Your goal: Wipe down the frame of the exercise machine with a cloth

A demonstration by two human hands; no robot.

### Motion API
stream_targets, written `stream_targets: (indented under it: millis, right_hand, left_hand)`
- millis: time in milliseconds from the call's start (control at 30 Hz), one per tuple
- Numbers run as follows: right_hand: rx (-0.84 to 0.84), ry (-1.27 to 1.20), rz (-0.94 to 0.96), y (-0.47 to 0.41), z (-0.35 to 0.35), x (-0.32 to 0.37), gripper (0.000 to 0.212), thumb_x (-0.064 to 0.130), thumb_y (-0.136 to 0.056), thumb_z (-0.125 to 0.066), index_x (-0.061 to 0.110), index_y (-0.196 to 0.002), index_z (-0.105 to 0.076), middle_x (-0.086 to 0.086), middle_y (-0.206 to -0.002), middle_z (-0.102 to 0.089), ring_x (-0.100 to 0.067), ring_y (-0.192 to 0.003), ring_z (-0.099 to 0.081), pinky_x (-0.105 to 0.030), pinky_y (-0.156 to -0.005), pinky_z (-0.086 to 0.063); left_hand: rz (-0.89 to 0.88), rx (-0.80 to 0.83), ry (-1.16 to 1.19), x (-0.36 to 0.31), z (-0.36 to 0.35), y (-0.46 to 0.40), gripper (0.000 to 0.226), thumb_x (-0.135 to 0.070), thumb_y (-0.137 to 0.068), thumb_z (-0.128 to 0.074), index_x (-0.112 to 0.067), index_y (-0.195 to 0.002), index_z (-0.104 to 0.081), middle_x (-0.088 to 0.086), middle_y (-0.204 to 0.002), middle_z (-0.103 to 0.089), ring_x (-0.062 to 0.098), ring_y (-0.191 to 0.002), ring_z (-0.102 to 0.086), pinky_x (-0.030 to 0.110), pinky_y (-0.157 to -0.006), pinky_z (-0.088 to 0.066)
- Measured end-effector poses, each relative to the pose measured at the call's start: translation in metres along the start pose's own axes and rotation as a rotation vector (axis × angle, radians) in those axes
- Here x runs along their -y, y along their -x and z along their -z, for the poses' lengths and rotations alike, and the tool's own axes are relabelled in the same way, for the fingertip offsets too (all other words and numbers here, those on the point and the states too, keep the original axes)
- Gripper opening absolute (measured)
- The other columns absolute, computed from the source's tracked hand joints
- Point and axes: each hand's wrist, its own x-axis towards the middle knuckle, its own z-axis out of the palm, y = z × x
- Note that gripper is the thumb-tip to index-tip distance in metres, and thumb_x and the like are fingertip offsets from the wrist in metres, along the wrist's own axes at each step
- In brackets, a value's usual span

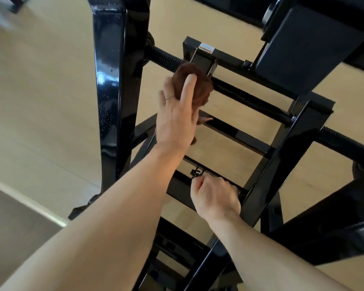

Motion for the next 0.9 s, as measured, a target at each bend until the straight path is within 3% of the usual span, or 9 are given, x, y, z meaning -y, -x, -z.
stream_targets:
  millis: [167,267,367,600,733,900]
  right_hand:
    - [-0.022,0.041,0.008,0.003,0.003,0.001,0.059,0.044,-0.093,-0.003,0.023,-0.051,-0.04,0.007,-0.04,-0.036,-0.002,-0.034,-0.03,-0.017,-0.044,-0.012]
    - [-0.019,0.033,0.009,0.004,0.002,0.001,0.062,0.046,-0.094,-0.002,0.022,-0.05,-0.039,0.008,-0.039,-0.033,0.001,-0.034,-0.029,-0.016,-0.042,-0.012]
    - [-0.029,0.051,0.026,0.003,0.002,0.002,0.062,0.044,-0.097,-0.005,0.023,-0.049,-0.038,0.008,-0.037,-0.032,0.002,-0.031,-0.028,-0.014,-0.039,-0.013]
    - [-0.041,0.062,0.066,0.003,-0.006,-0.003,0.062,0.045,-0.098,-0.004,0.024,-0.052,-0.04,0.008,-0.042,-0.035,0.0,-0.037,-0.033,-0.015,-0.046,-0.018]
    - [0.003,0.023,0.053,0.001,-0.006,-0.003,0.065,0.047,-0.096,-0.004,0.023,-0.053,-0.046,0.009,-0.046,-0.041,-0.005,-0.042,-0.041,-0.026,-0.057,-0.037]
    - [-0.002,0.007,0.039,-0.001,-0.008,-0.005,0.065,0.046,-0.101,-0.012,0.022,-0.055,-0.052,0.005,-0.048,-0.048,-0.008,-0.044,-0.047,-0.019,-0.047,-0.025]
  left_hand:
    - [0.197,0.079,0.02,0.035,0.019,0.103,0.079,-0.024,-0.094,-0.072,-0.04,-0.147,-0.015,0.017,-0.154,-0.025,0.043,-0.135,-0.043,0.059,-0.09,-0.059]
    - [0.281,0.075,0.05,0.046,0.025,0.133,0.07,-0.032,-0.099,-0.064,-0.039,-0.146,-0.013,0.021,-0.154,-0.028,0.048,-0.134,-0.046,0.062,-0.094,-0.056]
    - [0.283,0.095,0.025,0.046,0.028,0.13,0.063,-0.033,-0.101,-0.062,-0.034,-0.147,-0.018,0.022,-0.153,-0.028,0.049,-0.129,-0.05,0.061,-0.091,-0.057]
    - [0.131,0.133,0.026,0.041,0.024,0.089,0.081,-0.027,-0.094,-0.073,-0.034,-0.152,-0.016,0.013,-0.157,-0.018,0.041,-0.135,-0.042,0.056,-0.089,-0.06]
    - [0.228,0.101,0.118,0.056,0.027,0.141,0.073,-0.021,-0.098,-0.067,-0.032,-0.153,-0.02,0.016,-0.159,-0.023,0.042,-0.138,-0.043,0.058,-0.103,-0.052]
    - [0.388,0.112,0.053,0.083,0.046,0.249,0.063,-0.015,-0.095,-0.064,-0.019,-0.149,-0.031,0.014,-0.158,-0.024,0.042,-0.135,-0.047,0.056,-0.104,-0.052]
